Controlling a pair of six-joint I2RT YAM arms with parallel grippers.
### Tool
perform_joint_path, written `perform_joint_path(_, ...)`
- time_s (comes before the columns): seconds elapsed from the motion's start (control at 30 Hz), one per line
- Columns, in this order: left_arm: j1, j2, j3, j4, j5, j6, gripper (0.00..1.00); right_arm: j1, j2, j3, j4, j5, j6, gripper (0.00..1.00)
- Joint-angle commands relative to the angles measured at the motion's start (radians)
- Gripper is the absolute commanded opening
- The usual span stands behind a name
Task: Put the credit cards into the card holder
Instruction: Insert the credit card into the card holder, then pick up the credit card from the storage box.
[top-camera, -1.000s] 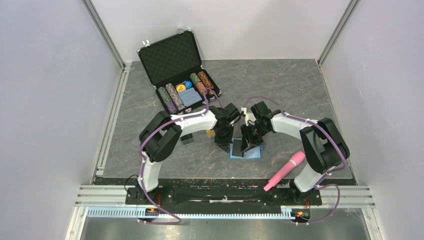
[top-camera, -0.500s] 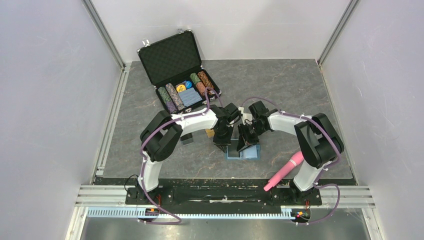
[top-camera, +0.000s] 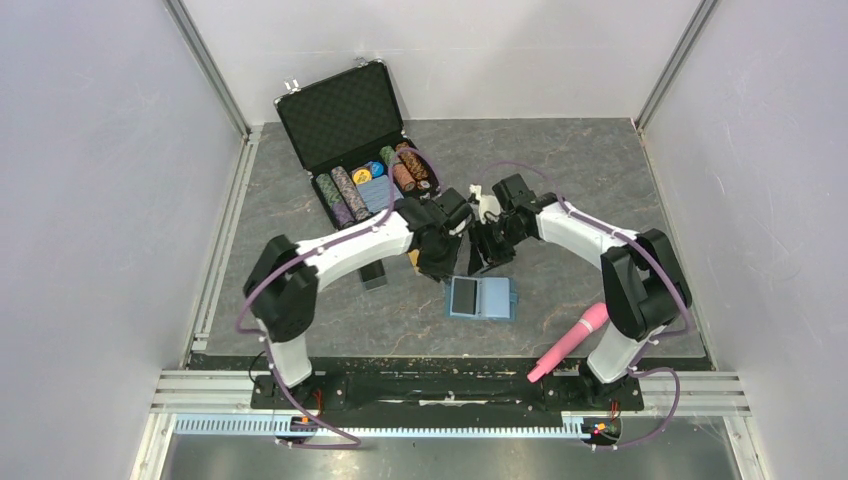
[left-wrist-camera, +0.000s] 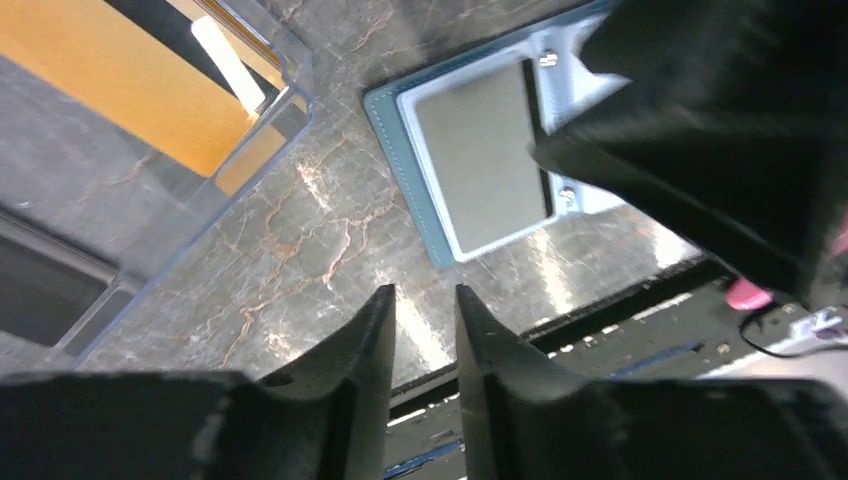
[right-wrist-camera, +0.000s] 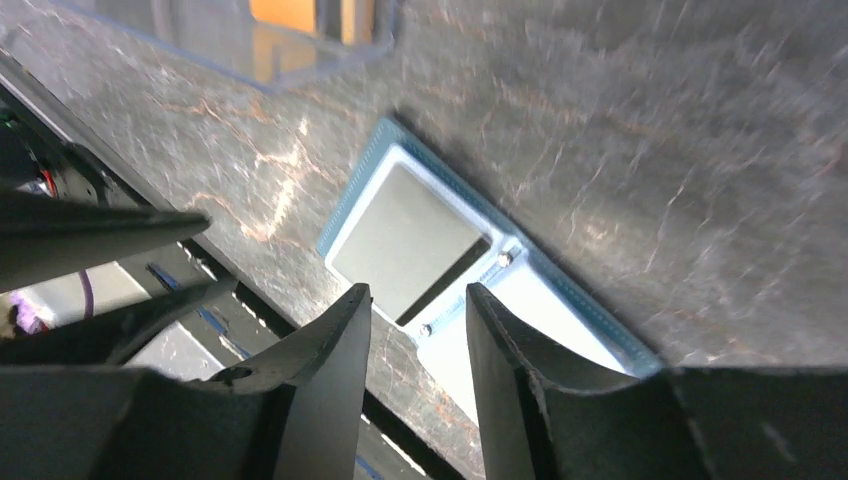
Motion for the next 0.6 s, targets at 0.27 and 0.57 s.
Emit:
perform_joint_path(0.27, 0.119, -0.258, -0.16, 0.274, 0.116, 0.056, 0.62, 0.014, 0.078, 0.322, -0.07, 0.007, -0.058, 0.5)
perform_joint_path(0.57, 0.407, -0.532, -0.508, 0.503, 0.25, -0.121, 1.0, 0.109, 0.238, 0.531, -0.093, -0.026, -0.029, 0.51)
